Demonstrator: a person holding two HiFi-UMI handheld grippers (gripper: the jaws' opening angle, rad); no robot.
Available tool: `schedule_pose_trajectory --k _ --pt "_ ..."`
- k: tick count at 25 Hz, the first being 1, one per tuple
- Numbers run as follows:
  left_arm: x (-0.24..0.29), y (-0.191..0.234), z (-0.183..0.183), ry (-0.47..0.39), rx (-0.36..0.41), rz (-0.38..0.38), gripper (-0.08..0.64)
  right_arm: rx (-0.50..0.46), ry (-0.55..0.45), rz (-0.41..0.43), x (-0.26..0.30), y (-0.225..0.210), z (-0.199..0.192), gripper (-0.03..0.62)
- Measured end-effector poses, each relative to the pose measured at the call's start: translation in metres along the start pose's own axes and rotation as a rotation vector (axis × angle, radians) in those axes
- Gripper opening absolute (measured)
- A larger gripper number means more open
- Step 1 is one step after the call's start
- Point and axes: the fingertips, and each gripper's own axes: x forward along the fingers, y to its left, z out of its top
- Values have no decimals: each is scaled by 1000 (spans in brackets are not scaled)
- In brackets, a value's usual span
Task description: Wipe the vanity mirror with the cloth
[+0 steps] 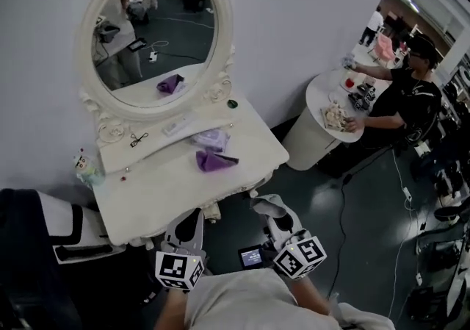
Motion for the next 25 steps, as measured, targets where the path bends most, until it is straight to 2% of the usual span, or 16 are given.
schedule_pose_trajectory --k 4,8,12,15,18,23,25 --pt "-37 -37 -17 -27 32 146 2 -57 20 116 -55 12 -18 69" --pt "-75 -98 -35 0 -30 276 2 -8 95 218 -99 9 -32 69" --pt "-123 -150 -50 38 -18 337 2 38 131 304 -127 24 -43 69" --pt "-151 -151 -50 20 -12 387 2 11 93 343 -154 51 -33 69" --pt "-158 -163 -43 -24 -1 338 2 -12 56 306 -184 61 -24 69" --pt "-203 -216 -45 -56 53 132 2 -32 45 178 -241 83 -41 67" --pt "-242 -216 -53 -55 79 123 2 -35 44 145 -256 110 -52 69"
